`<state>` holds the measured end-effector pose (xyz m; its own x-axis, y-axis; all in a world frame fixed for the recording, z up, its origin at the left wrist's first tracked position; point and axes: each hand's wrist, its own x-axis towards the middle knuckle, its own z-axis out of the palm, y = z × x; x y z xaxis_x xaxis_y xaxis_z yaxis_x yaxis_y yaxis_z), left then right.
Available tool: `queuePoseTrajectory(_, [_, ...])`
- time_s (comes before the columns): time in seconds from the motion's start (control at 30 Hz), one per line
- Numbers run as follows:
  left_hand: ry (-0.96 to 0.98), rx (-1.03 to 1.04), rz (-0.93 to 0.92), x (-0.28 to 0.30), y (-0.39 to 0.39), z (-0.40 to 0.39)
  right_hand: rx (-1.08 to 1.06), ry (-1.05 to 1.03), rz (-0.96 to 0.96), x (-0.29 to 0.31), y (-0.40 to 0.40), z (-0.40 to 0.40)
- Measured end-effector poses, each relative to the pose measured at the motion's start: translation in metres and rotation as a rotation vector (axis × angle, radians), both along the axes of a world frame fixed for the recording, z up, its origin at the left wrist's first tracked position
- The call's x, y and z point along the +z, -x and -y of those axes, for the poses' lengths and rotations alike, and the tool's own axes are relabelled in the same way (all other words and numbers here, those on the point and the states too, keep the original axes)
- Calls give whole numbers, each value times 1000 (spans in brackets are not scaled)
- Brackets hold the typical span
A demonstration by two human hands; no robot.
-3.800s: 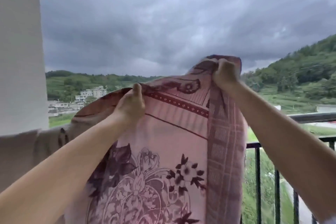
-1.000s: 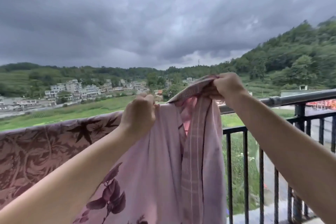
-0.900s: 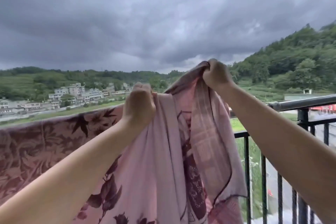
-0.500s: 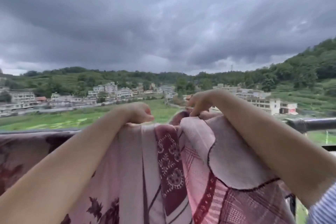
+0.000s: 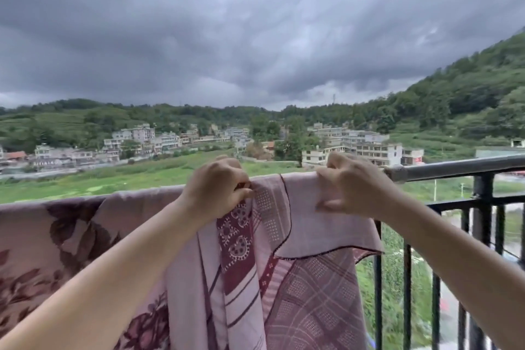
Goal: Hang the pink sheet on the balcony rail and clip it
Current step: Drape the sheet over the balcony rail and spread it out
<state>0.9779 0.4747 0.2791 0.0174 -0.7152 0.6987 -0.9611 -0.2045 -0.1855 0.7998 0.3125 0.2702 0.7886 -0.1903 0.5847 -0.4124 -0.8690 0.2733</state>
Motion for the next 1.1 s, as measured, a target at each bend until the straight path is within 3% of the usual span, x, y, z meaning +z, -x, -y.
queuePoseTrajectory(0.13, [-18, -16, -19, 5, 5, 3, -36, -103, 276, -18, 2, 13])
queuePoseTrajectory(0.4, [-83, 77, -21, 6, 7, 14, 23, -291, 300, 12, 0, 18])
queuePoseTrajectory(0.57, [117, 133, -257, 41, 2, 30, -26, -602, 529, 72, -19, 50])
queuePoseTrajectory(0.67, [284, 206, -299, 68, 4, 52, -57, -487, 496, 108, -46, 63])
queuePoseTrajectory(0.77, [424, 308, -291, 107, -7, 76, -34, -441, 323, 130, -85, 76])
queuePoseTrajectory(0.83, [332, 354, -295, 119, -25, 94, -71, -423, 239, 137, -102, 86])
queuePoseTrajectory(0.93, [-70, 414, -331, 97, -51, 113, -113, -330, 26, 130, -103, 93])
queuePoseTrajectory(1.03, [-587, 504, -313, 66, -60, 106, 21, -311, -188, 100, -75, 77])
queuePoseTrajectory(1.1, [-695, 499, -309, 57, -51, 93, 139, -377, -241, 75, -47, 63])
